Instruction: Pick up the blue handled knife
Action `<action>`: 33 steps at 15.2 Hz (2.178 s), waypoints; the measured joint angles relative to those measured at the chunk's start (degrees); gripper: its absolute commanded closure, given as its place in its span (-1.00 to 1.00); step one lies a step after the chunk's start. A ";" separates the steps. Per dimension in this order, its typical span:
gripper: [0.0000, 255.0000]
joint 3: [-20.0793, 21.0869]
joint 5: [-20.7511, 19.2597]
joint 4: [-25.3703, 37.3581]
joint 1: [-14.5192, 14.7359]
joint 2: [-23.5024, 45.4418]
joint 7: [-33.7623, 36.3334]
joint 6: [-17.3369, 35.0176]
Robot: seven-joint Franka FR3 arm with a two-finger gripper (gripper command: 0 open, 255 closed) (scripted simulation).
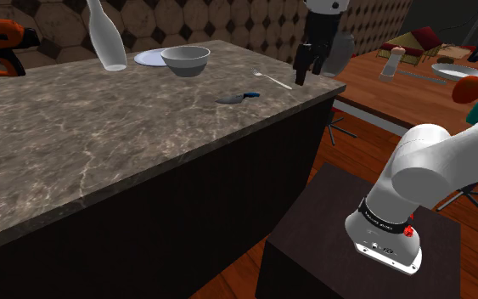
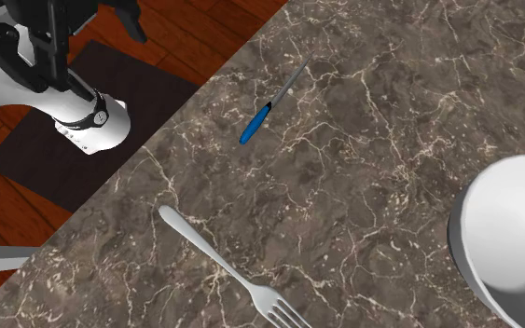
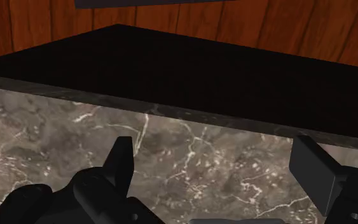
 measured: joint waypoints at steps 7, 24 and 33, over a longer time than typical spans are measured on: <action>-1.00 -4.51 -3.54 6.84 6.17 12.18 -21.24 3.24; -1.00 -5.93 -6.55 17.02 16.44 33.68 -63.25 11.20; 1.00 -5.92 -6.54 16.48 16.45 33.48 -63.27 12.38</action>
